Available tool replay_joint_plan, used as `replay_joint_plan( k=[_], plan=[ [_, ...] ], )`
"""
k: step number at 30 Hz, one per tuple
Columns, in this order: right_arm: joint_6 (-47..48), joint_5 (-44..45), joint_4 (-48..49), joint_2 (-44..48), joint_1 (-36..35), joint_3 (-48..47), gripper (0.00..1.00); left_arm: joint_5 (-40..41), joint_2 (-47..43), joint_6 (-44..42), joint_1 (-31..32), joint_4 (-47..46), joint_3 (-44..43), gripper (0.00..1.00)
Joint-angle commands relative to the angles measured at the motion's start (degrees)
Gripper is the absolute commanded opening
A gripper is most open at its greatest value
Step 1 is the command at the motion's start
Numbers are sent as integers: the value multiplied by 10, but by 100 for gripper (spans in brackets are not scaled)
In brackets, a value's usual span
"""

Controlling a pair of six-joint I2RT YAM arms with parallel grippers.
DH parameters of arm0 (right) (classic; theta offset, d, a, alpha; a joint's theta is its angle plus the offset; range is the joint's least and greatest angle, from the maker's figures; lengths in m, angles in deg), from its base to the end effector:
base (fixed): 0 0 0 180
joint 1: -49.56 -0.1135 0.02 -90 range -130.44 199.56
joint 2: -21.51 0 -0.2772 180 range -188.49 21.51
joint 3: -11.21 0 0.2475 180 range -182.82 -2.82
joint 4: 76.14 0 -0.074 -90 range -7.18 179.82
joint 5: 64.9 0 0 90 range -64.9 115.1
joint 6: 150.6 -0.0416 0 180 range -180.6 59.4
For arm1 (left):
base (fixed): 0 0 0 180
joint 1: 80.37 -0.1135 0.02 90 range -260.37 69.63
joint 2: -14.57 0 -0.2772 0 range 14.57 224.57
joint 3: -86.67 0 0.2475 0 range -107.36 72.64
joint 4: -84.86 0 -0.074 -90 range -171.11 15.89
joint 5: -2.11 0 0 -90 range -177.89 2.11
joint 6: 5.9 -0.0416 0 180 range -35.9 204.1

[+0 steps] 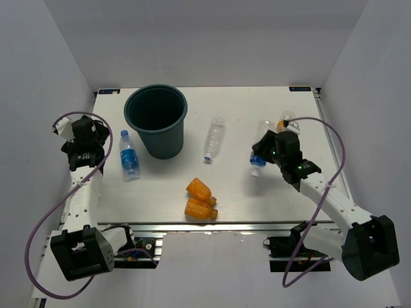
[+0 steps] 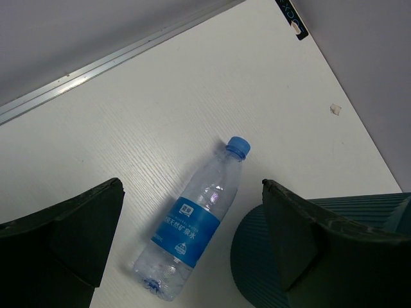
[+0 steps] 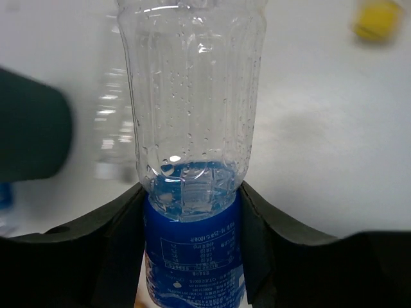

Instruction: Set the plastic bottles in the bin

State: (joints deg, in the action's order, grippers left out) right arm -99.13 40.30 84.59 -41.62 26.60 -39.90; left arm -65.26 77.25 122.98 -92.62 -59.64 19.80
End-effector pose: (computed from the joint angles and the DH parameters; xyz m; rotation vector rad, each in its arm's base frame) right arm 0.2200 0.0814 0.2499 0.4429 2.0701 0.3649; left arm 0.2269 0.0656 0.3195 -1.0984 1.7590 0.1344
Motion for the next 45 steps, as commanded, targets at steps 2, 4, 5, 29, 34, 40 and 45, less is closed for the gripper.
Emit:
replay_joint_plan(
  k=[2,4,5,29,34,40,45],
  plan=[
    [123,-182,125,-2,-39,-155,40,-7,14,-6,1,-11,4,98],
    [197,-221,124,-31,-67,-224,39,3,20,-6,0,5,-3,98],
    [220,-223,140,-42,-78,-275,40,7,25,0,1,7,-3,98],
    [379,-275,134,-564,-247,-878,89,-83,65,-36,5,-86,48,98],
    [380,-242,146,-448,-247,-746,89,-130,97,-60,5,-97,46,98],
    [382,-123,164,-272,-243,-515,89,-219,162,-83,5,-123,41,98],
    [356,-29,202,-114,-217,-330,89,-256,206,-88,5,-143,41,98]
  ],
)
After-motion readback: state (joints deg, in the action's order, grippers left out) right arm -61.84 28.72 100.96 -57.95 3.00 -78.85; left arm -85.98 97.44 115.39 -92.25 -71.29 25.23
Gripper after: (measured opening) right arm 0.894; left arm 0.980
